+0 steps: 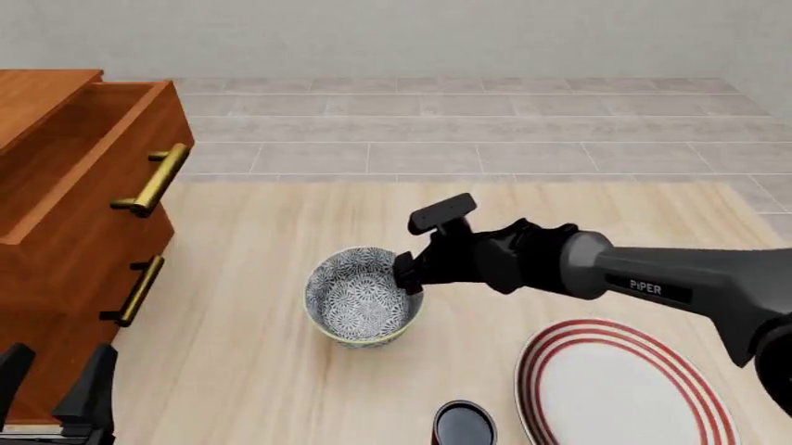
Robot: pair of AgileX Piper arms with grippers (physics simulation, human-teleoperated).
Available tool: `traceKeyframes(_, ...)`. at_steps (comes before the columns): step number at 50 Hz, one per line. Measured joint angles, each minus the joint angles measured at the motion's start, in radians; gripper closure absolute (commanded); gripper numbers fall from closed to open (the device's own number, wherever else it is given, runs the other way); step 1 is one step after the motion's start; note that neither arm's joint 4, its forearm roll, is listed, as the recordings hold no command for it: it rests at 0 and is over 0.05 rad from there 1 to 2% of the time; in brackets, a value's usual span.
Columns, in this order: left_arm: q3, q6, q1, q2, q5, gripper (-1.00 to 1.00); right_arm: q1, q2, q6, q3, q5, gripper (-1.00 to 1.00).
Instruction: Put the bowl on the plate.
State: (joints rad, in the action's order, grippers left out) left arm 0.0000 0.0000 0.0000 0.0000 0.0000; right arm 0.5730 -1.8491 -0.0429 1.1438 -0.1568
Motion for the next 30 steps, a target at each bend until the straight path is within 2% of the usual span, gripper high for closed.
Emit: traceKeyframes(30, 0.0, 0.0, 0.0, 0.0, 0.0, -1.0, 0.002, -0.082, -0.023, -0.005, 0.041, -1.0)
